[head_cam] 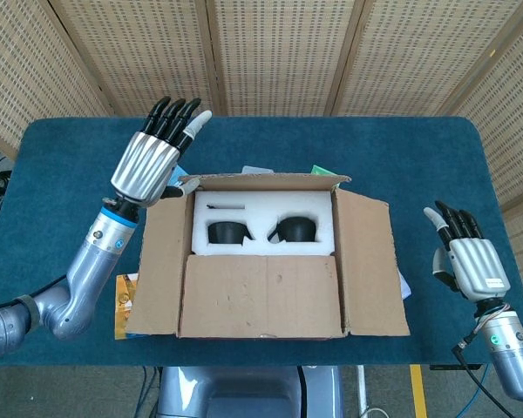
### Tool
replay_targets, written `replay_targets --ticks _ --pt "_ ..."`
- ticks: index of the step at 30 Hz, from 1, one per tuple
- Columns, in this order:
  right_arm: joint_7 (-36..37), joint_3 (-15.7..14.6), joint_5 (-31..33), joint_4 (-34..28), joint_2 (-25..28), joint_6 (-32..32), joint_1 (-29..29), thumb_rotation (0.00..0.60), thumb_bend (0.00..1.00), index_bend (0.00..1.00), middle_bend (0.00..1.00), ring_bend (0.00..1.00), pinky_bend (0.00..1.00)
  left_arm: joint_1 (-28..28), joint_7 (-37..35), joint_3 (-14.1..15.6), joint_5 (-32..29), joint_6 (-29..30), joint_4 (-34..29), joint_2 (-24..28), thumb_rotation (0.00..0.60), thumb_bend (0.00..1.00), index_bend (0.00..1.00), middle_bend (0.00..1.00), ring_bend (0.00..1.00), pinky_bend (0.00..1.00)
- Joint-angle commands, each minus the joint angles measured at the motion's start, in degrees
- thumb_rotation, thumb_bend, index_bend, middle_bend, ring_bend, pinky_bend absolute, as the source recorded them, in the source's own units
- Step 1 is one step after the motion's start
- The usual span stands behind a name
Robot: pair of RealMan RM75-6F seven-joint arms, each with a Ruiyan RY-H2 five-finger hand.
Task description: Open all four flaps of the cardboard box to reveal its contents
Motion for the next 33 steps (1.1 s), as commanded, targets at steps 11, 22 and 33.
replay_targets --ticks 11,22,33 --pt "0.0 -0.1 0.2 -0.4 0.7 0.3 -0.5 0.6 0.85 0.0 0.0 0.0 0.0 -7.8 7.2 -2.0 -9.5 -7.0 11.5 -4.8 0.531 0.21 0.0 0.0 0.0 0.0" --pt "0.3 -0.3 0.2 -0.4 1.1 0.6 -1.0 0.6 0.85 0.0 0.0 0.0 0.0 -10.0 11.1 -1.5 -16.0 -7.8 14.8 -6.7 0.531 0.21 0.0 0.0 0.0 0.0" --pt "0.1 -0.3 0.1 -0.5 0.8 0.3 -0.8 0.6 0.85 0.0 0.0 0.0 0.0 -5.8 4.3 0.1 -14.7 -11.3 1.4 3.0 0.547 0.22 0.0 0.0 0.0 0.0"
